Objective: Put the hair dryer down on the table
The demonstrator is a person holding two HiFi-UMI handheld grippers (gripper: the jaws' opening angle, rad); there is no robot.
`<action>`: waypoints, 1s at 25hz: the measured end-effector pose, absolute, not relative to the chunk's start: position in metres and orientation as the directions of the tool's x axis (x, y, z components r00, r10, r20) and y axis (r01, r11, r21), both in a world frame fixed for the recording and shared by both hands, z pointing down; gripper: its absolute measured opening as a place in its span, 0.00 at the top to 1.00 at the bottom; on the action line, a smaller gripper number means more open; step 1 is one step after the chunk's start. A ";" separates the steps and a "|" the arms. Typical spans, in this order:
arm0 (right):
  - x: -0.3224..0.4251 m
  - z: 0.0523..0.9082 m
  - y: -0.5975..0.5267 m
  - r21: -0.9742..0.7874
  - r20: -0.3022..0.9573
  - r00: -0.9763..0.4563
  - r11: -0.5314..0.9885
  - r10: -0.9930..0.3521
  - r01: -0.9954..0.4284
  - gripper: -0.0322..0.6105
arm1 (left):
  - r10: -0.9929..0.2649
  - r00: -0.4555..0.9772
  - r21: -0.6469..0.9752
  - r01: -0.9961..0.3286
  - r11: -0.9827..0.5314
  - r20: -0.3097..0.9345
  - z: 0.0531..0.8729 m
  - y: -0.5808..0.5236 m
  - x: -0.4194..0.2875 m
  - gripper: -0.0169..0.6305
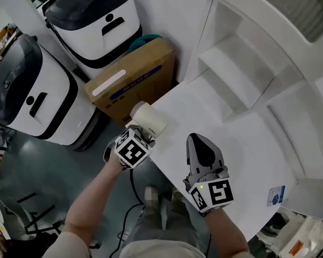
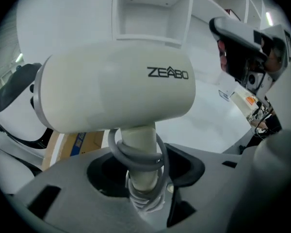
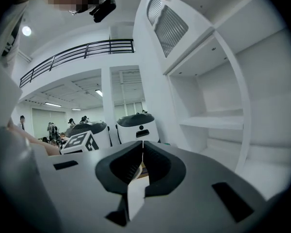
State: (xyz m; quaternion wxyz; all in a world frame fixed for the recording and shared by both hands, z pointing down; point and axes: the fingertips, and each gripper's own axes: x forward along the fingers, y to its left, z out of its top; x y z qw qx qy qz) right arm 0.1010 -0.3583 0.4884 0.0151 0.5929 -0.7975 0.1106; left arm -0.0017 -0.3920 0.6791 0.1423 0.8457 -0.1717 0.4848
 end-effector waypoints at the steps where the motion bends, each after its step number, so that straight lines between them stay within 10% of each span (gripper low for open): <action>1: 0.104 0.493 -0.360 -0.163 0.158 -0.292 0.267 -0.943 -0.950 0.92 | -0.137 0.456 0.074 -0.416 -0.906 0.879 0.688 -0.394 0.001 0.64; 25: 0.143 0.548 -0.360 -0.243 0.256 -0.253 0.191 -0.933 -0.951 0.92 | 0.078 0.270 0.156 -0.281 -0.947 0.960 0.786 -0.402 0.042 0.64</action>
